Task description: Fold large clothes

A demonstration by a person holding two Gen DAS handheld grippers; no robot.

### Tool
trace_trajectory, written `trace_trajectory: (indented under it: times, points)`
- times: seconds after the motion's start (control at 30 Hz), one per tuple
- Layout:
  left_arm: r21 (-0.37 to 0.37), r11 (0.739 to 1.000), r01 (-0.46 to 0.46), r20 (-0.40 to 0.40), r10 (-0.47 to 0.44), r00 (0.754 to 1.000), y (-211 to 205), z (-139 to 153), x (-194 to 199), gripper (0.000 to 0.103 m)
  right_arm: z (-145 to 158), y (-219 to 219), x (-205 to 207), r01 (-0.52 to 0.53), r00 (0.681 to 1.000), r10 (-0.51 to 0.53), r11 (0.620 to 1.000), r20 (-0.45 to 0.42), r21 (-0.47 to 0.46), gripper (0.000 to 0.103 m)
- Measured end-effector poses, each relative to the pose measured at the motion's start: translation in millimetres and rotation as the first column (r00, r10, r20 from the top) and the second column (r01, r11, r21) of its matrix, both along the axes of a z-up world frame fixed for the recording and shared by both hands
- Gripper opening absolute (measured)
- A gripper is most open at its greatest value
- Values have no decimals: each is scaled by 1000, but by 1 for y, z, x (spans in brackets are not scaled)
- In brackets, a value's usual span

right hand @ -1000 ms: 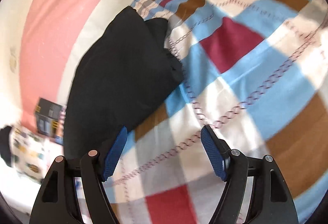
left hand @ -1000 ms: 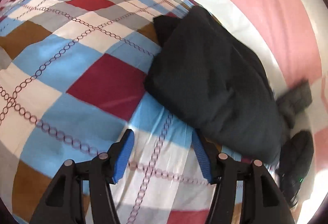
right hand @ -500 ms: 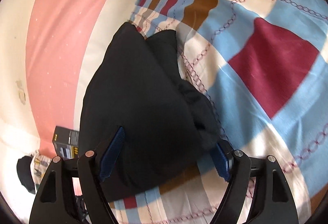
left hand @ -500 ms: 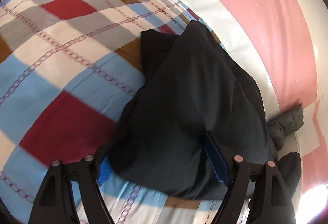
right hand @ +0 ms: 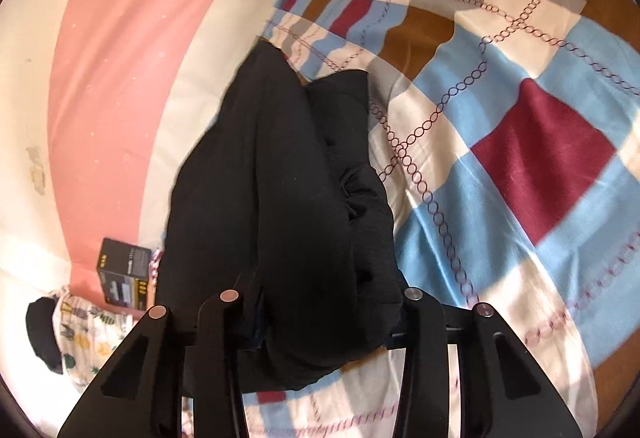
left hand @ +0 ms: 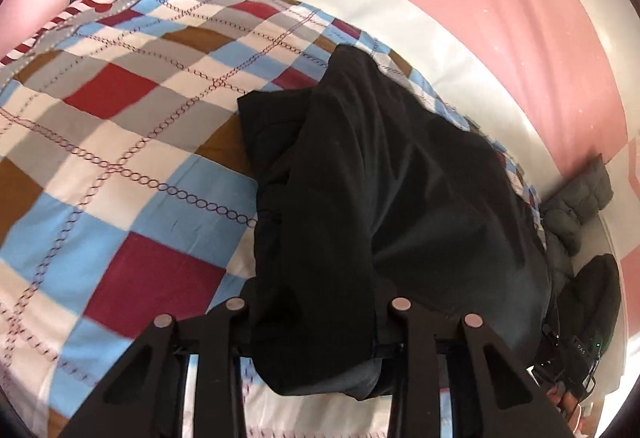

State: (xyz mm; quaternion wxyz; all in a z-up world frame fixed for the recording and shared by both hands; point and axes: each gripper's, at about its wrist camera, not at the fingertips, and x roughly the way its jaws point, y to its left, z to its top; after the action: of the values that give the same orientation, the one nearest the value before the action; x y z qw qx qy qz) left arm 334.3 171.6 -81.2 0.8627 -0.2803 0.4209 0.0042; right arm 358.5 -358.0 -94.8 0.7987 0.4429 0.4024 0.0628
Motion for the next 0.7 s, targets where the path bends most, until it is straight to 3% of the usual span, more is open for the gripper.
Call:
trace_trajectory:
  times: [0.1, 0.27, 0.5, 0.7]
  points:
    - [-5, 1000, 21, 17, -21, 1000, 2, 17, -25, 33, 17, -3, -25, -20, 1000, 20, 1000, 19, -1, 39]
    - [-32, 998, 46, 18, -46, 999, 1, 29, -100, 33, 36, -8, -97, -35, 999, 35, 999, 10, 6, 39]
    - [-56, 997, 60, -38, -62, 997, -9, 19, -219, 33, 29, -16, -217, -31, 997, 32, 999, -73, 17, 39]
    - [-45, 995, 87, -73, -90, 993, -15, 3, -263, 37, 16, -19, -255, -33, 993, 33, 999, -116, 2, 42]
